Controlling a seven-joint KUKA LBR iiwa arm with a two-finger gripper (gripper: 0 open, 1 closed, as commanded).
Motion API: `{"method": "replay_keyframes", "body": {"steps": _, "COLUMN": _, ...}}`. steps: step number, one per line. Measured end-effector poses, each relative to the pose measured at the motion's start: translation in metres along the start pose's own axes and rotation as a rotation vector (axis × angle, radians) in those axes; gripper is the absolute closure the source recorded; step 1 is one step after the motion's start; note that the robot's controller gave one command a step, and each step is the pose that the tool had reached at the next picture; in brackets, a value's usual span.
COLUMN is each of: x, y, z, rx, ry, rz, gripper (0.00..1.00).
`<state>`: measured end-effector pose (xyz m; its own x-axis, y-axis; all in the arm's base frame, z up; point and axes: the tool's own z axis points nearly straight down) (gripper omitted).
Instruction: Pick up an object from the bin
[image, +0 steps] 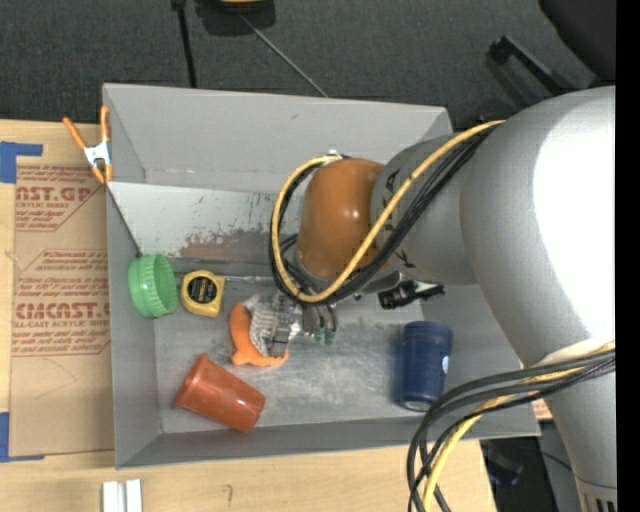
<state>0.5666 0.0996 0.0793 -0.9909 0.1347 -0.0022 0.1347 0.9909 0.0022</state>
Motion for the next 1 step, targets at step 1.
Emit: {"method": "replay_keyframes", "body": {"steps": 1, "x": 0.0000, "y": 0.0000, "z": 0.0000, "rx": 0.000, "ry": 0.000, "rz": 0.000, "gripper": 1.00}}
